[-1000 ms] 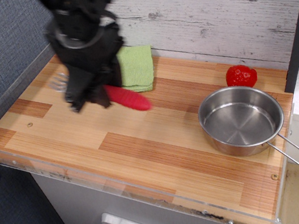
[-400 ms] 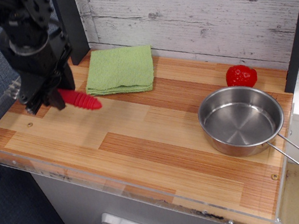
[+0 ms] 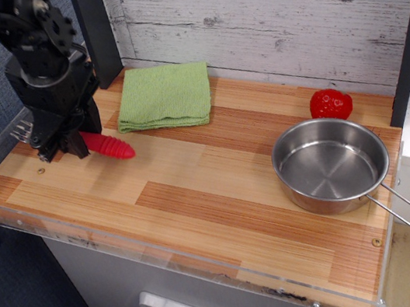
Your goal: Place the red fork in front of the green towel
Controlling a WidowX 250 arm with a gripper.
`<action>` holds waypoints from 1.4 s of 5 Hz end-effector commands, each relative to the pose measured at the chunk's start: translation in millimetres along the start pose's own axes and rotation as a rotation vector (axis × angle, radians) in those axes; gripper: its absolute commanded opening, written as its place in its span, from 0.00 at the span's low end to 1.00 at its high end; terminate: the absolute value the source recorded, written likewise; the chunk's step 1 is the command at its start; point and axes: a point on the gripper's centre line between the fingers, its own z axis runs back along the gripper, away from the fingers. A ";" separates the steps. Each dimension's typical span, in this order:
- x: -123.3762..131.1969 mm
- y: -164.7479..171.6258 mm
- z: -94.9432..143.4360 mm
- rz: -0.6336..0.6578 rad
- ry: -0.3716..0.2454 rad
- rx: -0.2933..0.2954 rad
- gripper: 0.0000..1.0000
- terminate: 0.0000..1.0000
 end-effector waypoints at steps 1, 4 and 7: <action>8.8 -8.9 -7.4 -0.004 -0.009 -0.016 0.00 0.00; 4.2 -6.2 -2.3 0.076 0.014 -0.059 1.00 0.00; -11.9 -29.0 18.2 0.085 0.035 -0.065 1.00 0.00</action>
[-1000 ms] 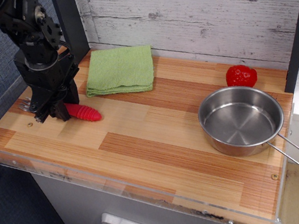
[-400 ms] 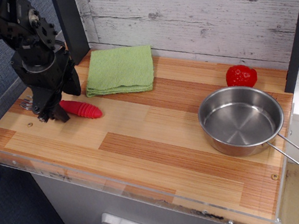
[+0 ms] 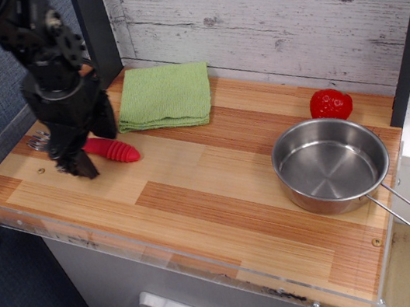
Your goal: Place the red fork in front of the green towel
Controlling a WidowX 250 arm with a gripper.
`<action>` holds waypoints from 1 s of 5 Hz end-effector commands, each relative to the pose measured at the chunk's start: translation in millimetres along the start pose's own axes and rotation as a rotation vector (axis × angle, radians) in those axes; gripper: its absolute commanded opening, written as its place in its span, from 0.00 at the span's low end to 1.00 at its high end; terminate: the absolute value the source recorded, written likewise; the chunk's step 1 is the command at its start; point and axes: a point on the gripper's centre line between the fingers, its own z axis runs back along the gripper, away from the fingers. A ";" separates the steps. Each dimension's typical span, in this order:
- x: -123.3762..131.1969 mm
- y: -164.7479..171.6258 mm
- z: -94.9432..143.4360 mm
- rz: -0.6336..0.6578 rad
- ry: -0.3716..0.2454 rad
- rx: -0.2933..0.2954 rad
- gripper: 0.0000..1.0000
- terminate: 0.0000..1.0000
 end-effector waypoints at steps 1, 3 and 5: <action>-0.8 -38.0 55.9 0.011 -0.002 -0.132 1.00 0.00; 4.3 -34.8 109.8 -0.030 -0.004 -0.215 1.00 0.00; 12.7 -18.4 144.2 -0.060 0.050 -0.283 1.00 0.00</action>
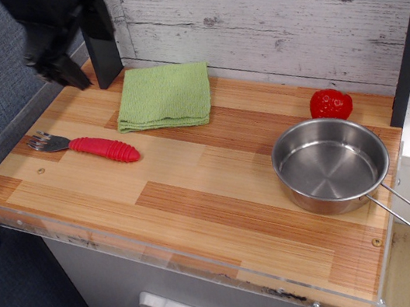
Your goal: Place the red fork in front of the green towel
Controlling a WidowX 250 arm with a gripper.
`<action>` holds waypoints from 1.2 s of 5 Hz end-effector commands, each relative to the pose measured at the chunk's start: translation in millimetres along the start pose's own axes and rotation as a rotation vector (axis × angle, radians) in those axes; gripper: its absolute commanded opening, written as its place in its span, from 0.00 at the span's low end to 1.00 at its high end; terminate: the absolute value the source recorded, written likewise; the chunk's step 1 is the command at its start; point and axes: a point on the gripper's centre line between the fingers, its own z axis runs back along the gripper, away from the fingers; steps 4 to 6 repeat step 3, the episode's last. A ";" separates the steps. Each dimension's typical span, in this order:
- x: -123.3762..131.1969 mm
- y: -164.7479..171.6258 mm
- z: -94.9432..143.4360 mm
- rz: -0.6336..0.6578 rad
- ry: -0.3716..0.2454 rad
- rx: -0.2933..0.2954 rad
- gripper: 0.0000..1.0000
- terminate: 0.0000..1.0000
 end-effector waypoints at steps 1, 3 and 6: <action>4.1 1.9 32.1 -0.014 -0.004 -0.066 1.00 0.00; 4.1 1.9 32.1 -0.014 -0.004 -0.066 1.00 1.00; 4.1 1.9 32.1 -0.014 -0.004 -0.066 1.00 1.00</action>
